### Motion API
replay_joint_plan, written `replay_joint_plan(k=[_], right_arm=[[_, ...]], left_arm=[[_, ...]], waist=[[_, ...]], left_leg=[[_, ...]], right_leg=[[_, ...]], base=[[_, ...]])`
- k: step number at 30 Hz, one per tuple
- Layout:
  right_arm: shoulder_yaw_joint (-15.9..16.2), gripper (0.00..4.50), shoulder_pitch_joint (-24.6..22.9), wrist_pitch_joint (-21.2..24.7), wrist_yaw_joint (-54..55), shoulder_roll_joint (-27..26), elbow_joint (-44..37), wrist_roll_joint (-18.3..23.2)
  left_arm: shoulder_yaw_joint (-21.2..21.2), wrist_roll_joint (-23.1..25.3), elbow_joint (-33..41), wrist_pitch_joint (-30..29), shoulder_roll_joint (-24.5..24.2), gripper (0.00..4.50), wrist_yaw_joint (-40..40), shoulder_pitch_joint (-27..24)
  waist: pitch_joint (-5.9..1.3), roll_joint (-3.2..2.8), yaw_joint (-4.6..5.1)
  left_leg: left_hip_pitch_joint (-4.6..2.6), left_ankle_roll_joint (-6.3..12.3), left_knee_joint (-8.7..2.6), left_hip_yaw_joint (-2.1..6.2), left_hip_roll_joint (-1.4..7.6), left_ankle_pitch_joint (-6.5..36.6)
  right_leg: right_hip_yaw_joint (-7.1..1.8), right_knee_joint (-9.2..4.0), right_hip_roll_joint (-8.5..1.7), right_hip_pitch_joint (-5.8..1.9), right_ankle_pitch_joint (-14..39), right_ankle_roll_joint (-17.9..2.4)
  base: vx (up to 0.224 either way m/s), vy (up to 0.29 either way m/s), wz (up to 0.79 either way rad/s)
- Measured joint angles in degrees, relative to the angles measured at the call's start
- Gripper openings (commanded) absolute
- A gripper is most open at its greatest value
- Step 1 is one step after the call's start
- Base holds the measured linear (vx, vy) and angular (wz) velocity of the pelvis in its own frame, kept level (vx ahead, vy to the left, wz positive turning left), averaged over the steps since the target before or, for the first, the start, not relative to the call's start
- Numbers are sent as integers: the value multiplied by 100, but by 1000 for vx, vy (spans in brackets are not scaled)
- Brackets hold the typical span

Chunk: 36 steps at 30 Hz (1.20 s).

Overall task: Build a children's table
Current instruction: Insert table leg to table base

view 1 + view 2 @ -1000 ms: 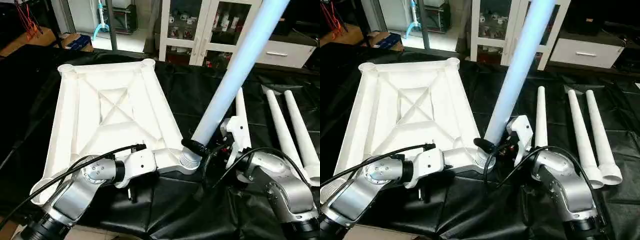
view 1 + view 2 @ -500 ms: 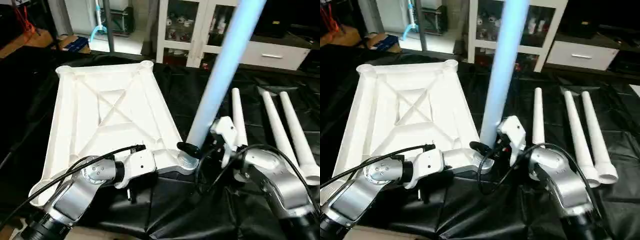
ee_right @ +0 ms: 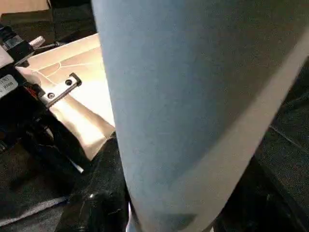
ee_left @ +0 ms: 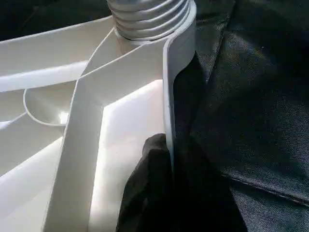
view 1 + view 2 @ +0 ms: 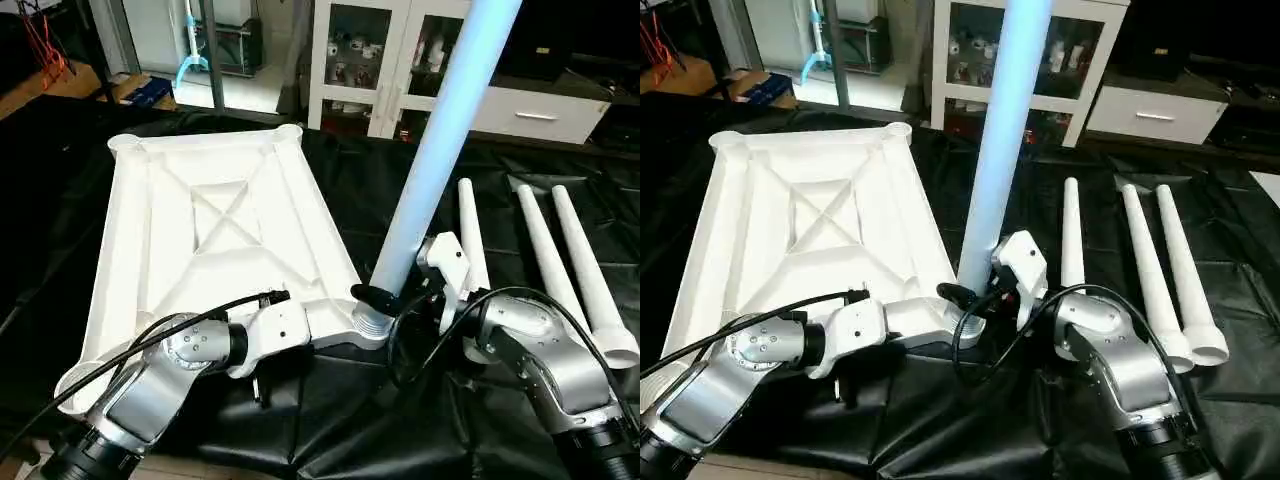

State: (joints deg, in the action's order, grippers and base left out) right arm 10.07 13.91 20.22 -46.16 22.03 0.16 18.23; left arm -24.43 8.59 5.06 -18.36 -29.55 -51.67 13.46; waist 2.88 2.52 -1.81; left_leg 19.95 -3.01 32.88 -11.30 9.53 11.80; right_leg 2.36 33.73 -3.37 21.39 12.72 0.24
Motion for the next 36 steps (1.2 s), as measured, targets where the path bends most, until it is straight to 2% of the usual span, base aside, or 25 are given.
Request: replay_joint_plan(k=[8, 12, 15, 17, 19, 20, 21, 22, 23, 24, 25, 26, 27, 28, 30, 31, 33, 35, 36], right_arm=[[-10, 186, 122, 0, 447, -265, 175, -106], [-11, 185, 275, 0, 818, -463, 346, -256], [-11, 185, 427, -20, 1240, -675, 541, -429], [-23, 185, 496, -68, 1509, -814, 675, -487], [-73, 185, 653, -83, 1798, -1001, 925, -533], [-85, 185, 757, -103, 1947, -1066, 1036, -544], [-126, 185, 835, -116, 2074, -1159, 1185, -547], [-193, 185, 924, -120, 2177, -1234, 1300, -547], [-264, 185, 1045, -122, 2289, -1305, 1450, -547], [-294, 185, 1192, -120, 2365, -1350, 1604, -548], [-298, 185, 1327, -121, 2461, -1410, 1736, -560], [-338, 185, 1405, -135, 2527, -1461, 1814, -567], [-354, 185, 1470, -168, 2588, -1512, 1869, -574], [-348, 185, 1532, -170, 2641, -1551, 1955, -606], [-349, 185, 1696, -171, 2774, -1680, 2170, -668], [-346, 185, 1780, -173, 2882, -1741, 2311, -691], [-337, 185, 1963, -223, 3094, -1857, 2581, -785], [-325, 185, 2064, -321, 3231, -1917, 2718, -893], [-329, 185, 2094, -361, 3295, -1940, 2778, -915]], left_arm=[[48, 22, -121, -195, 149, 0, 144, 102], [116, 32, -229, -496, 325, 0, 305, 214], [159, 91, -299, -792, 540, 0, 535, 300], [171, 125, -351, -910, 636, 0, 646, 337], [178, 137, -460, -1055, 736, 0, 760, 436], [177, 155, -494, -1141, 785, 0, 827, 505], [174, 177, -551, -1201, 836, 0, 868, 556], [164, 200, -619, -1235, 896, 0, 911, 614], [168, 244, -676, -1278, 955, 0, 985, 679], [193, 243, -677, -1309, 997, 0, 1062, 696], [229, 233, -676, -1371, 1066, 0, 1137, 689], [229, 236, -671, -1457, 1103, 0, 1169, 740], [228, 238, -672, -1480, 1089, 0, 1167, 799], [221, 249, -672, -1509, 1084, 0, 1176, 834], [219, 283, -680, -1636, 1092, 0, 1240, 866], [244, 290, -707, -1699, 1130, 0, 1304, 876], [319, 340, -789, -1846, 1298, 0, 1480, 932], [346, 371, -827, -1959, 1441, 0, 1649, 983], [358, 367, -852, -2013, 1499, 0, 1717, 1003]], waist=[[-8, -21, 26], [19, -24, 40], [48, -42, 133], [86, -90, 193], [130, -126, 251], [155, -96, 241], [164, -54, 226], [165, 9, 203], [146, 151, 156], [175, 135, 135], [193, 63, 47], [171, -108, 31], [179, -116, 92], [183, -63, 154], [212, -17, 254], [220, -13, 291], [252, -48, 342], [281, -85, 360], [292, -89, 356]], left_leg=[[-2, 0, -39, 2, -19, 0], [3, -1, -41, 31, -29, 1], [15, -2, -53, 113, -52, 1], [2, -2, -66, 164, -57, 2], [-3, -2, -108, 174, -59, 3], [17, -2, -156, 139, -61, 3], [-3, -2, -213, 53, -65, 2], [-32, -2, -267, -65, -65, 2], [-90, -38, -245, -177, -61, 40], [-90, -73, -1, -28, -78, 201], [-58, -36, 236, 347, -146, 225], [-148, -65, 147, 587, -115, 207], [-136, -127, 132, 535, -104, 95], [-129, -127, 125, 481, -87, 97], [-177, -125, 108, 407, -52, 101], [-190, -122, 102, 412, -52, 104], [-191, -119, 62, 455, -43, 106], [-171, -119, -25, 466, -25, 106], [-166, -120, -63, 453, -26, 106]], right_leg=[[-6, -75, -3, 18, 0, 0], [13, -120, -8, 36, 13, 1], [72, -223, -10, 23, 31, 0], [149, -304, -24, -27, 65, -2], [195, -317, -37, -62, 139, -35], [202, -235, -58, -72, 241, -79], [190, -75, -94, -39, 362, -137], [132, 101, -120, -29, 499, -171], [34, 148, -159, 61, 547, -101], [57, 146, -192, 96, 540, -86], [114, 134, -192, 85, 521, -60], [274, 116, -174, 106, 492, -73], [279, 102, -187, 111, 358, -131], [232, 77, -174, 112, 249, -173], [149, 35, -134, 100, 156, -187], [159, 10, -133, 89, 159, -183], [238, -115, -128, 52, 168, -167], [341, -263, -145, -3, 176, -156], [349, -275, -153, -14, 177, -156]], base=[[0, 0, 0], [-14, 6, -3], [-63, 38, -15], [0, 0, 0], [-38, 9, 1], [-75, 17, 2], [-106, -21, 13], [-58, -77, 24], [-58, -77, 24], [5, -72, -11], [65, 33, -52], [65, 33, -52], [12, 56, -16], [-75, -8, 23], [-64, -16, 17], [-52, 2, -4], [-26, 1, -2], [0, 0, 0], [-53, 12, -4]])
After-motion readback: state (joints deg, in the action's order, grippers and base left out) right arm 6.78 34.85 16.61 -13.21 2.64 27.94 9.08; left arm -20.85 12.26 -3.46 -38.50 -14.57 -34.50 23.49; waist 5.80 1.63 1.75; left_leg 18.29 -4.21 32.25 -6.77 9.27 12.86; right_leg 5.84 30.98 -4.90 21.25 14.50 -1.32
